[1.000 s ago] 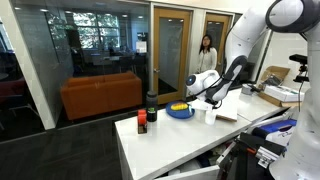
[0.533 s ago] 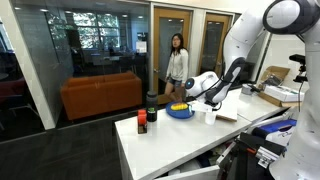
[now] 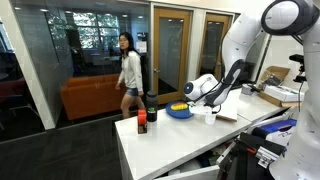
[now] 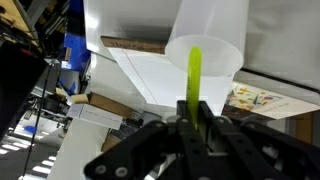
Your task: Pick the marker and put it in the cup
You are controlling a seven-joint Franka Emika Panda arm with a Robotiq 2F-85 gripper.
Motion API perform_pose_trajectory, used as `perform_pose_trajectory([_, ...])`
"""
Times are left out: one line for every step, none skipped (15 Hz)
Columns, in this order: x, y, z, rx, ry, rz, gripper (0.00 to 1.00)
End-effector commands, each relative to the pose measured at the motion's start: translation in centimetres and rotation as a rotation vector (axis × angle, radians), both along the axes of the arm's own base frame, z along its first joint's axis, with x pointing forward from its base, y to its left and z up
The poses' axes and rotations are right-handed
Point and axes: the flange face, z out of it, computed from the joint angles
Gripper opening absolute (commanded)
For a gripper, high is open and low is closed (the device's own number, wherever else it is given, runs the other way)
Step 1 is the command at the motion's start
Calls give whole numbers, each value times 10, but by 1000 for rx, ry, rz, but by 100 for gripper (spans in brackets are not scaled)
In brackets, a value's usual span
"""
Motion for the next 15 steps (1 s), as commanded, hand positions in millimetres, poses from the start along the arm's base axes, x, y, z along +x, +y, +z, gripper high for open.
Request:
perform_pose_trajectory([1, -8, -5, -51, 4, 0, 3])
perform_pose_trajectory([0, -11, -6, -52, 6, -2, 3])
perform_pose_trajectory([0, -14, -7, -57, 9, 1, 3])
perform_pose_trajectory([0, -17, -8, -61, 12, 3, 3])
perform_pose_trajectory([0, -19, -9, -65, 13, 5, 3])
perform_pose_trajectory([0, -21, -10, -68, 14, 10, 3])
perform_pose_trajectory([0, -22, -11, -70, 14, 17, 3])
perform_pose_trajectory([0, -23, -13, -72, 15, 26, 3])
perform_pose_trajectory([1, -23, -14, -76, 15, 35, 3])
perform_pose_trajectory([1, -24, -16, -76, 15, 43, 3])
perform_pose_trajectory([2, -23, -19, -75, 16, 50, 3])
perform_pose_trajectory([3, -23, -22, -74, 18, 58, 3])
perform_pose_trajectory([3, -21, -24, -77, 19, 66, 3])
perform_pose_trajectory([3, -20, -26, -78, 20, 71, 3])
perform_pose_trajectory([4, -19, -29, -78, 21, 76, 3])
